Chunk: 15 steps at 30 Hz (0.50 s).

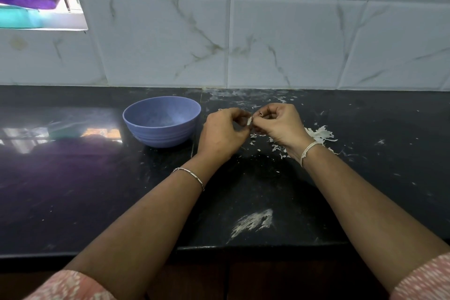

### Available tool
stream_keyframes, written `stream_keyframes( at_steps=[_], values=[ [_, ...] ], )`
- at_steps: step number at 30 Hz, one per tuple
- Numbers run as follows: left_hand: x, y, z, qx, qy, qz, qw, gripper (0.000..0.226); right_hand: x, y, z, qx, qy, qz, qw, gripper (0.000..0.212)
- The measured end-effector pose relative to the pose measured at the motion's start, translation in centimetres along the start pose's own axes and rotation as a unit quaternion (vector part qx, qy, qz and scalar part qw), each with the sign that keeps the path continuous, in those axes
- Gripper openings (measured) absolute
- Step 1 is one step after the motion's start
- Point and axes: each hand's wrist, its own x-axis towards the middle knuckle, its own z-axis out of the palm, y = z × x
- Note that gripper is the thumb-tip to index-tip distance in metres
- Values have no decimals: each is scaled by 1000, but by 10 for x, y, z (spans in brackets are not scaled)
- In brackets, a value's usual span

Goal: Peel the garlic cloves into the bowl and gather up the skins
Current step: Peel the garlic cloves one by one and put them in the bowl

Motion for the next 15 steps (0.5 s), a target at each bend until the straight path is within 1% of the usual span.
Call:
stream_keyframes(
  at_steps=[3, 6, 9, 12, 15],
  values=[
    [1, 0, 0, -5, -2, 7, 1000, 26, 0, -1, 1, 4, -9, 2, 1000, 17],
    [1, 0, 0, -19, -10, 3, 1000, 25, -1, -2, 1, 39, -25, 11, 999, 17],
    [3, -1, 2, -54, -5, -18, 998, 22, -2, -3, 1, 76, -36, 28, 996, 13],
    [4, 0, 2, -83, -4, -45, 996, 19, 0, -2, 1, 89, -39, 47, 994, 12],
    [3, 2, -1, -157, -19, -84, 984, 15, 2, -1, 2, 85, -41, 55, 994, 12]
  ],
)
